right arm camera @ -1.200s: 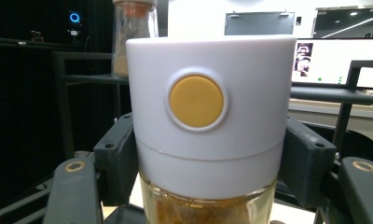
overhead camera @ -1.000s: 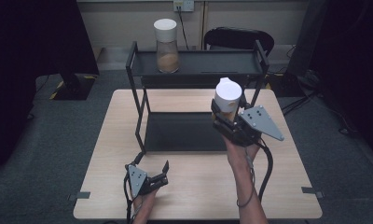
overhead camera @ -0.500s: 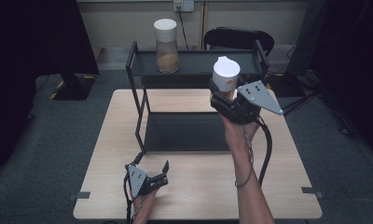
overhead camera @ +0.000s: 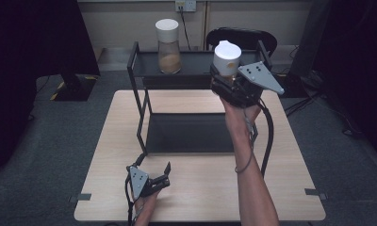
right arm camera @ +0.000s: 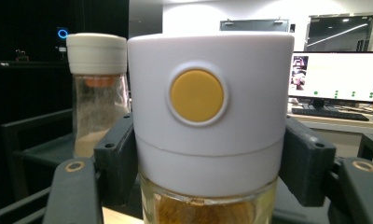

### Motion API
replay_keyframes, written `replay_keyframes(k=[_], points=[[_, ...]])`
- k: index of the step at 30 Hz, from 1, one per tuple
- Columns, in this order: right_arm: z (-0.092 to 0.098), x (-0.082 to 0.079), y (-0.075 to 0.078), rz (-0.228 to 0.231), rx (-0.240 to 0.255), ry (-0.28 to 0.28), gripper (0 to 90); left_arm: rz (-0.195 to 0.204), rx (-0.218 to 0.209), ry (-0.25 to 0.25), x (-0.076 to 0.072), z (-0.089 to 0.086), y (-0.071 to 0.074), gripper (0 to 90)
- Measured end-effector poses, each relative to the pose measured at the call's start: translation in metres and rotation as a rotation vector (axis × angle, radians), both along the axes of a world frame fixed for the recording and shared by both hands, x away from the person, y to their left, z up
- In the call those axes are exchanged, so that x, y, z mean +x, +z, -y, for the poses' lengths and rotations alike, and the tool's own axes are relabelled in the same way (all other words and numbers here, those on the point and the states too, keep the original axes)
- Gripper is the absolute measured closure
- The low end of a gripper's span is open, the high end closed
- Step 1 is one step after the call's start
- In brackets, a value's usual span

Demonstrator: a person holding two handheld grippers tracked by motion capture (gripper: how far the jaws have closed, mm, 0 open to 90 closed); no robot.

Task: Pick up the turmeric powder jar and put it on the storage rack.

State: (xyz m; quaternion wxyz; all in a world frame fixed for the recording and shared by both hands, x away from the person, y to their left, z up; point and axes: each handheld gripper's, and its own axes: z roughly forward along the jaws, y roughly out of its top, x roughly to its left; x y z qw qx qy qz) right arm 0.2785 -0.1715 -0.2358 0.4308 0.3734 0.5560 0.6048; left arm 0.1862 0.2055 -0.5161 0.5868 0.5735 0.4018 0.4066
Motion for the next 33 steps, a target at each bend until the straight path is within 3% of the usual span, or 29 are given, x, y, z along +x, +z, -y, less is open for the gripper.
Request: replay_keyframes(k=[19,33], points=[[-0.014,0.038,0.027,0.011,-0.019,-0.024,29.9,-0.001,0.002,0.000,0.000,0.000,0.000,1.3],[-0.021,0.072,0.033,-0.042,-0.019,-0.058,29.8,-0.001,0.002,0.000,0.000,0.000,0.000,1.3]])
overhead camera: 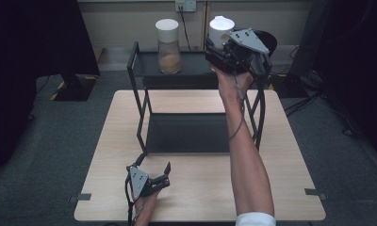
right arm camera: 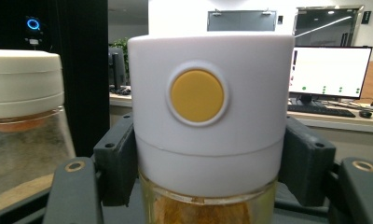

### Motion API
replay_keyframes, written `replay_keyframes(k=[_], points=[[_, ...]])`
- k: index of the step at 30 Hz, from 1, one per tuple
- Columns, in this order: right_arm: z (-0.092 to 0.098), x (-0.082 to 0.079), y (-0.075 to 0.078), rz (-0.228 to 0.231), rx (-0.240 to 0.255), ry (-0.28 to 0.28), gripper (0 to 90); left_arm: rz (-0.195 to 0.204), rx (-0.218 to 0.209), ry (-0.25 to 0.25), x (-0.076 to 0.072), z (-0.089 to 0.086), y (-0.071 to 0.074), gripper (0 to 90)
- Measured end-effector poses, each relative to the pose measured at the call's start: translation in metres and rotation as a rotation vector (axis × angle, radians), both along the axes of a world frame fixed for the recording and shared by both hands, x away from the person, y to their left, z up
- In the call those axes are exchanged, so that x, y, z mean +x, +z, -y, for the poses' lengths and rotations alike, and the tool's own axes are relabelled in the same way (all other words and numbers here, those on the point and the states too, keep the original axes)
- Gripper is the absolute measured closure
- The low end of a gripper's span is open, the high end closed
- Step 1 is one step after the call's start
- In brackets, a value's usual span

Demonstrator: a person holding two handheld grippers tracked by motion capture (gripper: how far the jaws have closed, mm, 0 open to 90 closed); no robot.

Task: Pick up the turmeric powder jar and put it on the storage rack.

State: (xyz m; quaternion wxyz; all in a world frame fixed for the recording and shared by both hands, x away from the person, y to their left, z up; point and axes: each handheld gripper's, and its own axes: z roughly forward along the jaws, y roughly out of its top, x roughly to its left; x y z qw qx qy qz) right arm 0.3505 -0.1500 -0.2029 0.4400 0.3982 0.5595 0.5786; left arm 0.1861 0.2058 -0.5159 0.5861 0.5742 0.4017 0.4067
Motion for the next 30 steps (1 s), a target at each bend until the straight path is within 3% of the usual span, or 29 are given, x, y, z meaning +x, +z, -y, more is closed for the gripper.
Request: replay_keyframes(k=[10,30], points=[[-0.002,0.012,-0.004,-0.038,0.003,-0.005,29.8,0.000,0.000,0.000,0.000,0.000,0.000,1.3],[0.000,0.011,-0.006,-0.036,0.016,-0.004,29.5,0.001,-0.001,0.000,0.000,0.000,0.000,1.3]])
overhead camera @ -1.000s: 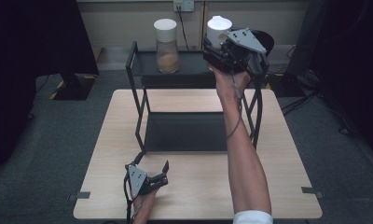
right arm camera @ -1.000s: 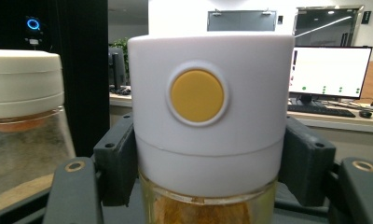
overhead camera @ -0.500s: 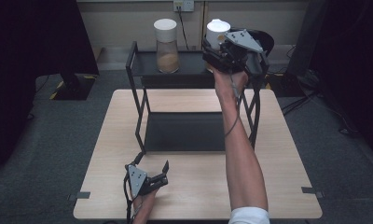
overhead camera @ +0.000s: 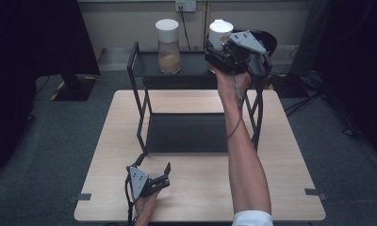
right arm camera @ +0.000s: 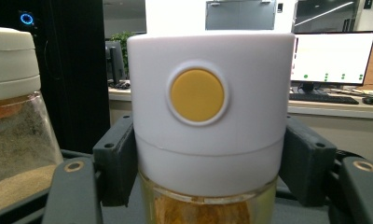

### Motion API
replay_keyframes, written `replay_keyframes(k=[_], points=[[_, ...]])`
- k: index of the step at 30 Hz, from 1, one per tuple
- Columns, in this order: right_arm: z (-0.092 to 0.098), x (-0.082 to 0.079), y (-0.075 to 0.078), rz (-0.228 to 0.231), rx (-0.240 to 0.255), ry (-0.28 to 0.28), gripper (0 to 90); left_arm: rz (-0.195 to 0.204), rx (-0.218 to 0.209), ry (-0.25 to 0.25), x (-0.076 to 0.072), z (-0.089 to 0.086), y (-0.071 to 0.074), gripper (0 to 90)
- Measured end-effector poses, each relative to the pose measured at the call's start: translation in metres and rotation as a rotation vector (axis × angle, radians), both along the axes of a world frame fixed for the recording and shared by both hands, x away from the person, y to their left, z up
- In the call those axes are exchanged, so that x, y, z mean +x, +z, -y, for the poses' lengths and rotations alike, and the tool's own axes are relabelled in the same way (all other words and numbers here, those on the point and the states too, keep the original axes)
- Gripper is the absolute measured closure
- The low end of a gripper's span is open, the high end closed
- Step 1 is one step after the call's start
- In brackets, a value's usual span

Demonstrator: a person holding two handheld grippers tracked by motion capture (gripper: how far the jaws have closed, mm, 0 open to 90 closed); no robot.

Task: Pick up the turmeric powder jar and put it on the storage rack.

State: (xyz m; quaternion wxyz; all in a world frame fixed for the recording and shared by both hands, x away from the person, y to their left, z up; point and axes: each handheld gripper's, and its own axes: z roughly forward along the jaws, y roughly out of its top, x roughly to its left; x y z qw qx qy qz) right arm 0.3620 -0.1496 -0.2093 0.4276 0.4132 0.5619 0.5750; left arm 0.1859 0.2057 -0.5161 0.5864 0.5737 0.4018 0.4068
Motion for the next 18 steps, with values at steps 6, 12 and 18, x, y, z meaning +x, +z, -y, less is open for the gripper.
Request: replay_keyframes(k=[6,12,18], points=[[0.0010,-0.0002,0.0002,0.000,0.004,0.003,27.9,0.000,0.001,0.000,0.0000,0.0000,0.0001,1.3],[-0.0005,-0.0032,-0.0014,0.028,-0.002,-0.001,17.3,-0.001,0.002,0.000,0.0000,0.0000,0.0002,1.3],[-0.0043,-0.0051,-0.0065,0.068,-0.023,-0.022,0.0,-0.001,0.002,0.001,-0.0001,0.0001,0.0002,1.3]])
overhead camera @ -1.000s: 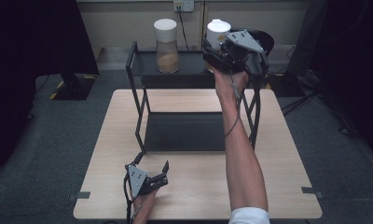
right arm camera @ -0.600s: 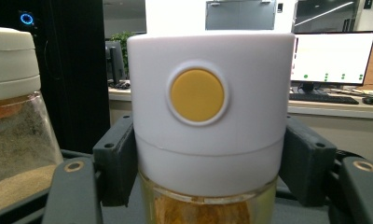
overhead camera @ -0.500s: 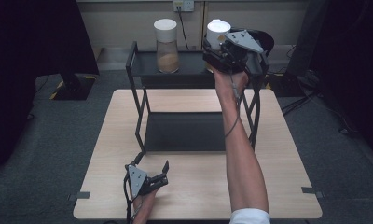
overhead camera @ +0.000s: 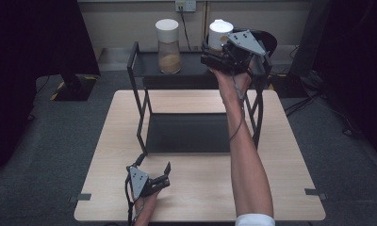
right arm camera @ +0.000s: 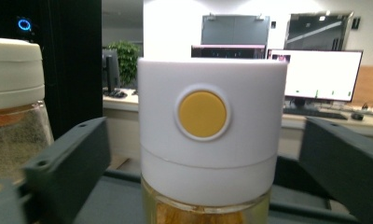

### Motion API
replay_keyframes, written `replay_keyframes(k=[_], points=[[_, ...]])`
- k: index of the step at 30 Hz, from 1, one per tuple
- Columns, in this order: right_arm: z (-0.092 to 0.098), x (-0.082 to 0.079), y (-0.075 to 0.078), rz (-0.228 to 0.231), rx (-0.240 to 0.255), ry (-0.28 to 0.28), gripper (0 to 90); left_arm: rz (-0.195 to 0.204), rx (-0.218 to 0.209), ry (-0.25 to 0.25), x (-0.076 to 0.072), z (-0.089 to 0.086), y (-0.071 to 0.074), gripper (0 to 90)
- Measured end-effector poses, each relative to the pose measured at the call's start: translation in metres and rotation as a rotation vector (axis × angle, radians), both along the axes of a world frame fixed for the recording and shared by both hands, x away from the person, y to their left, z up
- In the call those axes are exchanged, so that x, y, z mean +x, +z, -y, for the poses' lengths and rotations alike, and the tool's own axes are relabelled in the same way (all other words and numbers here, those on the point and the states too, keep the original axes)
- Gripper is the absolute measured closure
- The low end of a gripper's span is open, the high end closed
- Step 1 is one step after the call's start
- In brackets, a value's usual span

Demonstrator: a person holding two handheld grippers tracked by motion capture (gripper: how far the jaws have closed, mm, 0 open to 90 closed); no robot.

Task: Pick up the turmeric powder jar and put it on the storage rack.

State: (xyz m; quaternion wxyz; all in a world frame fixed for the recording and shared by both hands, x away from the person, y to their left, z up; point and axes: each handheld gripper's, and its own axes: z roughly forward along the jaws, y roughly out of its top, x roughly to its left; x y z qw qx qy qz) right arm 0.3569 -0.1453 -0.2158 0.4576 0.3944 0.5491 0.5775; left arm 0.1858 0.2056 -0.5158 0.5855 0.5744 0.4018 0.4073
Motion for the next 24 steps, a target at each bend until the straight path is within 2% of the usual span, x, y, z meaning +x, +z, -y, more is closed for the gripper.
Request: replay_keyframes(k=[3,24], points=[[0.003,-0.002,-0.002,0.010,0.008,0.018,0.0,0.000,0.000,0.000,0.000,0.000,0.000,1.3],[0.012,-0.028,-0.019,0.047,0.057,0.026,0.0,0.001,-0.003,0.002,0.000,0.001,0.000,1.3]])
